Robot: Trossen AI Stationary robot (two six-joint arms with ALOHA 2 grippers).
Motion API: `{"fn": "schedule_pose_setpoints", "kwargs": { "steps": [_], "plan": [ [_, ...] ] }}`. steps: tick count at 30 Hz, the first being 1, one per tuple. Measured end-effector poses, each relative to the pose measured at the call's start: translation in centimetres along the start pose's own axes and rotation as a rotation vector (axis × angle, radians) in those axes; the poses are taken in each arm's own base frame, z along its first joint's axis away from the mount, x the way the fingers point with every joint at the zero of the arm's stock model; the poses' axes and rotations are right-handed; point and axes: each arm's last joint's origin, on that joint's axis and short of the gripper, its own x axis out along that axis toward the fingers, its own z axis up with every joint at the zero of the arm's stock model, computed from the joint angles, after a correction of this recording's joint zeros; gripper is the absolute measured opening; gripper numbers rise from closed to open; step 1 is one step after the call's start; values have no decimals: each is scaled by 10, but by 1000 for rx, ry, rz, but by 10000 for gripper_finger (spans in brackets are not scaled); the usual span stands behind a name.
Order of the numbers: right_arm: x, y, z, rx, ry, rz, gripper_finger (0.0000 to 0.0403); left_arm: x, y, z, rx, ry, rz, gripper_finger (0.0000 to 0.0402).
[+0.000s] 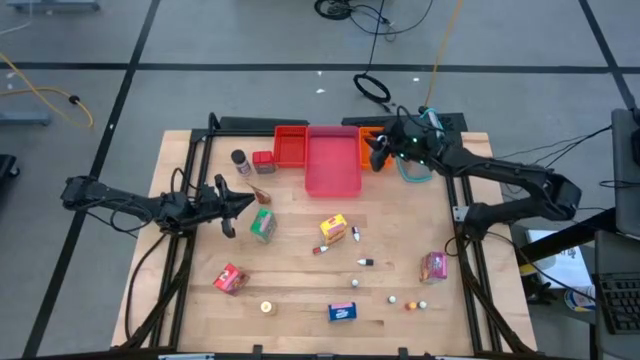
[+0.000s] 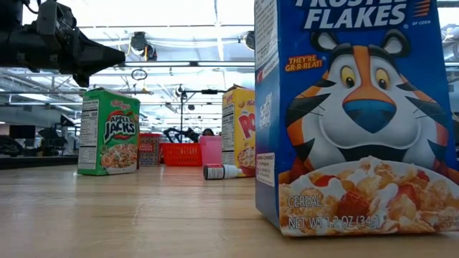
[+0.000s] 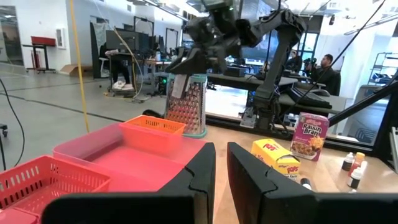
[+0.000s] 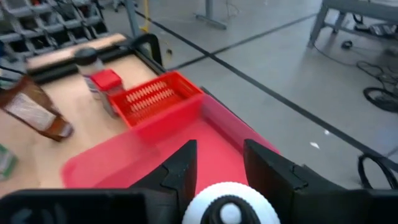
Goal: Pick & Place Kitchen Items
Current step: Put the black food coloring bottle into the orange bin
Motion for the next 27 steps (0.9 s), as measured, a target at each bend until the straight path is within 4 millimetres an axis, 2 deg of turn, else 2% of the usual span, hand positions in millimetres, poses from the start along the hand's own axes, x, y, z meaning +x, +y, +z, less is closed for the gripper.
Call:
{"fn": "schedule_pose_setpoints", "kwargs": {
  "steps": [12, 22, 27],
  "plan": [
    [32, -28, -11, 47, 13, -22, 118, 0, 1, 0, -1, -2, 17, 40],
    [34, -44, -10, 97, -12, -70, 117, 0, 0, 0, -1, -1, 17, 40],
    [39, -45, -13, 86, -15, -81, 114, 0, 1, 0, -1, -1, 17, 40]
  ]
}}
